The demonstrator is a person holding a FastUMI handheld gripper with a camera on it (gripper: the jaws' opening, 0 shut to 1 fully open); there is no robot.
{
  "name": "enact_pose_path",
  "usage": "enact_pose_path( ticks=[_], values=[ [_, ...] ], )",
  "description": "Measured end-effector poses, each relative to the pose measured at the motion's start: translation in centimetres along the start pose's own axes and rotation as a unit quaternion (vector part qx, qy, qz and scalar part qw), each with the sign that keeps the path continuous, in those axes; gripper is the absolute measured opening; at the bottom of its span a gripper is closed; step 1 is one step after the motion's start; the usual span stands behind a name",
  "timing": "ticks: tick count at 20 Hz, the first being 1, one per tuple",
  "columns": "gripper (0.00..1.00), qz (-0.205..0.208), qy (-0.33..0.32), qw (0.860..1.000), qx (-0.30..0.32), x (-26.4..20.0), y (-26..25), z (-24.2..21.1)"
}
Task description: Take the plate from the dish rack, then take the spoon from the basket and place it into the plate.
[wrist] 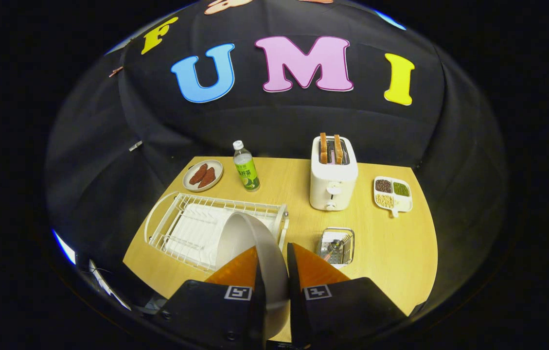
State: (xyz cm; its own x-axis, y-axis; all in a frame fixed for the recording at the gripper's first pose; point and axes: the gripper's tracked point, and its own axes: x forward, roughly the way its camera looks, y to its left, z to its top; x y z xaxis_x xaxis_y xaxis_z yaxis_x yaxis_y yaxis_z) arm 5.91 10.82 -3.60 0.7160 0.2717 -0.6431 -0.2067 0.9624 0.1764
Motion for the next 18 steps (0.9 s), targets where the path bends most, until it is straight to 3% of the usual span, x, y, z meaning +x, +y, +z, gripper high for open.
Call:
enact_pose_path(
  ticks=[4, 8, 11, 18],
  values=[
    [0.24, 0.059, 0.023, 0.996, 0.067, -3.4, -1.9, -5.2],
    [0.24, 0.052, 0.059, 0.994, 0.076, -4.4, -6.7, -11.9],
    [0.24, 0.047, 0.088, 0.992, 0.083, -3.1, -10.0, -15.4],
    [0.24, 0.078, 0.100, 0.986, 0.105, 4.7, -13.4, -17.9]
  ],
)
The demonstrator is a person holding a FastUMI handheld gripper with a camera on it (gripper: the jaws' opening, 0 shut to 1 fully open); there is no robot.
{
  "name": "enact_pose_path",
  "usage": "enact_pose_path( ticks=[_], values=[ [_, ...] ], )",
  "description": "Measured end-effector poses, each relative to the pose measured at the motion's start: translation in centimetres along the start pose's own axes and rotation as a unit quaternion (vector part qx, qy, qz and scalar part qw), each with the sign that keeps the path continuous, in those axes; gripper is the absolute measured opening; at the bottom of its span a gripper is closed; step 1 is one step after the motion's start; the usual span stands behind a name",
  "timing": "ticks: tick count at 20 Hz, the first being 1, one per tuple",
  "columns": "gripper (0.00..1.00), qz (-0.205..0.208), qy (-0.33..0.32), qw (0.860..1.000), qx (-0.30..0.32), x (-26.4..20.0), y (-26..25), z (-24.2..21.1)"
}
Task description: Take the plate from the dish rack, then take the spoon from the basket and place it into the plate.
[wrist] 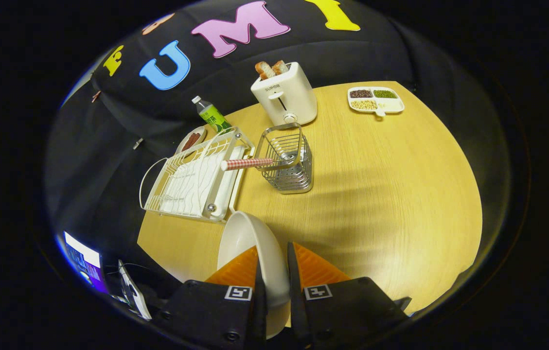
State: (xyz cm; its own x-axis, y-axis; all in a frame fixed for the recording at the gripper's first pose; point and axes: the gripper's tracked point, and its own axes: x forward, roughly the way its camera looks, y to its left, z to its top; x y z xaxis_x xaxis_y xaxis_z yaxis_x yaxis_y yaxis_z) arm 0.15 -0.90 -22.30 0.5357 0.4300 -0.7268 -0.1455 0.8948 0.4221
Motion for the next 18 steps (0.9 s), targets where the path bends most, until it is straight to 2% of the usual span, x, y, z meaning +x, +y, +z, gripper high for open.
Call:
enact_pose_path(
  ticks=[6, 8, 11, 14, 15, 18],
  values=[
    [0.25, 0.043, 0.031, 0.999, 0.011, 4.2, -0.8, -1.1],
    [0.28, 0.016, 0.038, 0.999, -0.003, 4.7, -2.4, -1.6],
    [0.32, 0.020, 0.025, 0.999, 0.000, 4.6, -2.3, -1.0],
    [0.85, 0.010, -0.026, 0.999, -0.020, 3.7, -2.0, 1.3],
    [0.97, 0.005, -0.047, 0.998, -0.033, 3.4, -1.7, 2.2],
    [0.98, 0.009, -0.108, 0.989, -0.100, 1.9, 0.3, 4.8]
  ],
)
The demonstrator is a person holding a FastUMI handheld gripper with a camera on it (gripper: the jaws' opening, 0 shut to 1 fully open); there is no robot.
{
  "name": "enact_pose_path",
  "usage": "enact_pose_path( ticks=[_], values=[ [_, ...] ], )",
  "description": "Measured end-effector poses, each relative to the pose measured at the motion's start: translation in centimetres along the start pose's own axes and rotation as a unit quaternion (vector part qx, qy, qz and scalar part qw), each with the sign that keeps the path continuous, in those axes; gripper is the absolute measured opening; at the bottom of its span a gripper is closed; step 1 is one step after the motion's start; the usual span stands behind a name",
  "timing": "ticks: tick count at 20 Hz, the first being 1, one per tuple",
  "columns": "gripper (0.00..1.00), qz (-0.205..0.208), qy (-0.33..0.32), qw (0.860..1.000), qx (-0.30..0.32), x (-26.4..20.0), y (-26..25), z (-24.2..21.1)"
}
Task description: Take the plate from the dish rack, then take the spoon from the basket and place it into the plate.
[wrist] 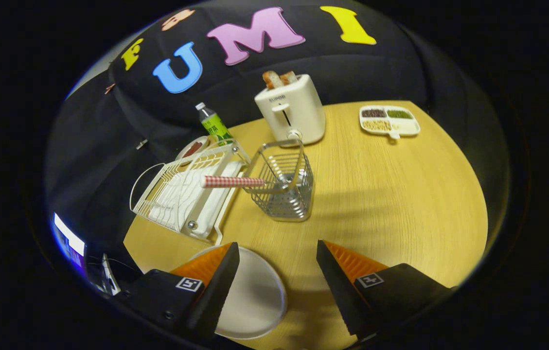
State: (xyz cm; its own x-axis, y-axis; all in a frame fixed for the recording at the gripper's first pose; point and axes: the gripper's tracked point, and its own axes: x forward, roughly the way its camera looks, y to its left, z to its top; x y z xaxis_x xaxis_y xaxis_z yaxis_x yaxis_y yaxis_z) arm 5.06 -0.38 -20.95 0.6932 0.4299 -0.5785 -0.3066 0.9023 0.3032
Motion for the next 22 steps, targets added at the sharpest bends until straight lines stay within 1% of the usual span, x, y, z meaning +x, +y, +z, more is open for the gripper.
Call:
enact_pose_path(
  ticks=[4, 8, 12, 18, 20, 22],
  values=[
    [0.98, 0.029, -0.056, 0.994, -0.087, -0.7, 3.5, 3.2],
    [0.98, 0.040, -0.078, 0.982, -0.164, 1.1, 5.5, 4.5],
    [0.98, 0.028, -0.105, 0.975, -0.195, 3.7, 5.5, 6.2],
    [0.98, -0.007, -0.109, 0.968, -0.225, 7.3, 3.5, 6.3],
    [0.94, -0.004, -0.109, 0.968, -0.224, 7.9, 3.6, 6.2],
    [0.86, -0.008, -0.115, 0.967, -0.228, 8.1, 3.4, 6.6]
  ],
)
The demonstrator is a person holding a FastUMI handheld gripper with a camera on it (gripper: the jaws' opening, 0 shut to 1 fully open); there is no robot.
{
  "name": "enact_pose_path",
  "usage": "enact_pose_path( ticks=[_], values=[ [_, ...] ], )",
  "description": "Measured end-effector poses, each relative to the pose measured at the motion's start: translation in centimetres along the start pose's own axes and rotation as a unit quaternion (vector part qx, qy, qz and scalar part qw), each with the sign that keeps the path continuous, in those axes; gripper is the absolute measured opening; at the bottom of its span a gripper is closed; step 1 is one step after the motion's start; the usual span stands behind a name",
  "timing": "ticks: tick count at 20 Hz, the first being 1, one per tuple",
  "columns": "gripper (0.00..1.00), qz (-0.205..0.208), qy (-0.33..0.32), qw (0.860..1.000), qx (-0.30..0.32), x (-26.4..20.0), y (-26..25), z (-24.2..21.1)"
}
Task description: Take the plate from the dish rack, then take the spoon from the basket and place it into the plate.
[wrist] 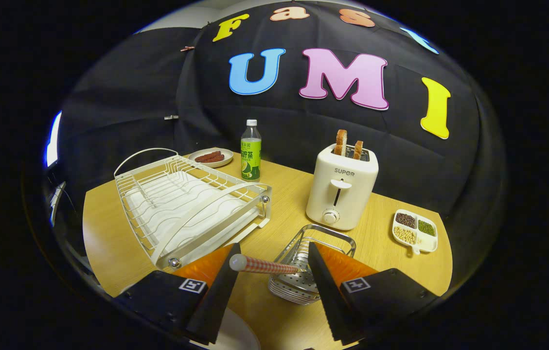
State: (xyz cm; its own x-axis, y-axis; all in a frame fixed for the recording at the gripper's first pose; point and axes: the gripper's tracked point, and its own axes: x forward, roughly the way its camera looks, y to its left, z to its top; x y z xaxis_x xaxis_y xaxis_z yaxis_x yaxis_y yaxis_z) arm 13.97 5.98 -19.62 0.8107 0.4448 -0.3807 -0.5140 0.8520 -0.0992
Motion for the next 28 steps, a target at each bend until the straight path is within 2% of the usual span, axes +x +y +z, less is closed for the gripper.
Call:
enact_pose_path(
  ticks=[1, 4, 5, 7, 9, 11, 13, 20, 28],
  values=[
    [0.77, -0.003, -0.005, 1.000, 0.002, 0.1, -0.1, 0.3],
    [0.62, -0.017, -0.028, 0.999, 0.013, -0.2, -0.6, 1.8],
    [0.47, -0.028, -0.035, 0.999, 0.013, -0.3, -1.1, 2.4],
    [0.33, -0.040, -0.028, 0.999, 0.010, -0.3, -1.6, 2.5],
    [0.30, -0.050, -0.023, 0.998, 0.006, -0.4, -1.8, 2.4],
    [0.23, -0.080, -0.029, 0.996, -0.011, -0.8, -3.4, 3.0],
    [0.17, -0.070, -0.019, 0.997, -0.008, -0.8, -2.8, 2.5],
    [0.13, -0.051, -0.006, 0.999, -0.001, -0.8, -3.3, 3.4],
    [0.13, -0.049, -0.044, 0.997, 0.027, -3.2, -4.6, 8.9]
  ],
)
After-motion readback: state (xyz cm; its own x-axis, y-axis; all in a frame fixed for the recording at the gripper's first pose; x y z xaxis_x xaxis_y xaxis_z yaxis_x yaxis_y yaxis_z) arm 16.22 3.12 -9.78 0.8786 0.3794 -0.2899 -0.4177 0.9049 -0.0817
